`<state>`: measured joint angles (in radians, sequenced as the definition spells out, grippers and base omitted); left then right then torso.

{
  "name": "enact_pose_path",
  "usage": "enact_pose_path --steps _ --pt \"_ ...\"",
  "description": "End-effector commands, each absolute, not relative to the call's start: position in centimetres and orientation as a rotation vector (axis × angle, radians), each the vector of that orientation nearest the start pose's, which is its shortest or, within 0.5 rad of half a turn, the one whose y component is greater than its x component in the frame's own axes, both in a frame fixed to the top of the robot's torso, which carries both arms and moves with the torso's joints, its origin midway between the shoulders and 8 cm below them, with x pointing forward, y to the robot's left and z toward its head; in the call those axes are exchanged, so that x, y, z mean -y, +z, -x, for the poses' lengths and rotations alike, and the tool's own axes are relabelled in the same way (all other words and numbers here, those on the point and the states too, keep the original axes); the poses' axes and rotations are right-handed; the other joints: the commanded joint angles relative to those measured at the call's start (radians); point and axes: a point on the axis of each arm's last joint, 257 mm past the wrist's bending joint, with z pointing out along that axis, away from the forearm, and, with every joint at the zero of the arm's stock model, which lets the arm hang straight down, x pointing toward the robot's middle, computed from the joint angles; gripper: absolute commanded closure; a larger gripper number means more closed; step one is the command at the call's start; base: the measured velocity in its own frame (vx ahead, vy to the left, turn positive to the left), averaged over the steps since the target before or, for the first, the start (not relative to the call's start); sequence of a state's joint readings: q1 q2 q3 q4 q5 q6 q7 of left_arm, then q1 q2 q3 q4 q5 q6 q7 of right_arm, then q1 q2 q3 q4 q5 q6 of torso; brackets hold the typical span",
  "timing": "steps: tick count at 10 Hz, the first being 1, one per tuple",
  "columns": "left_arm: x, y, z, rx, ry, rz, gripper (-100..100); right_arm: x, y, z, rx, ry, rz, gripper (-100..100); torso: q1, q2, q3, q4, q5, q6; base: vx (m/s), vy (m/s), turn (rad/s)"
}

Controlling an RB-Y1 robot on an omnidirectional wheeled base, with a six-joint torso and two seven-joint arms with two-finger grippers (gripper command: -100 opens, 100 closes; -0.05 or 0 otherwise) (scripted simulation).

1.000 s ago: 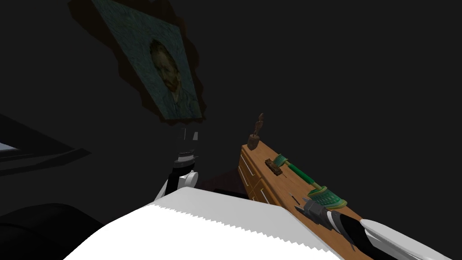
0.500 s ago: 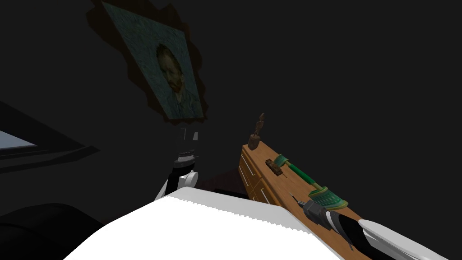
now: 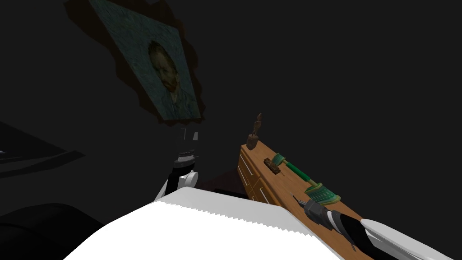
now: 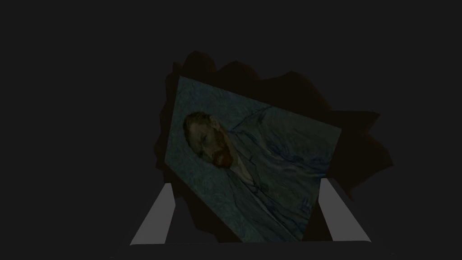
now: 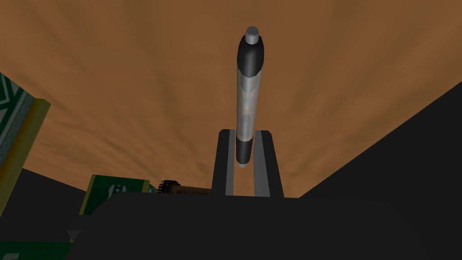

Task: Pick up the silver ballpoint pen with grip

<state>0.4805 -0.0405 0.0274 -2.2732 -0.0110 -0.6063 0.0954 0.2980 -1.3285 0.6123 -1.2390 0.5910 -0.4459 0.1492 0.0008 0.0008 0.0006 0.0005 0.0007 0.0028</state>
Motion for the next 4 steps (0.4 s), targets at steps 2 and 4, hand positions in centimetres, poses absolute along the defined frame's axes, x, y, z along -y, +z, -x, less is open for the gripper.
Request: enact_pose_path --steps 2,4 --pt "-28.50 4.70 -32.51 -0.479 -1.388 0.610 0 53.02 -42.04 -22.22 -2.550 0.081 0.690 100 0.000 0.000 0.000 0.000 0.000 -0.001 0.037 0.006 -0.116" --pt "-28.50 4.70 -32.52 -0.479 -1.388 0.610 0 53.07 -42.37 -22.18 -2.553 0.079 0.682 0 0.000 0.000 0.000 0.000 0.000 -0.001 0.008 0.002 -0.011"
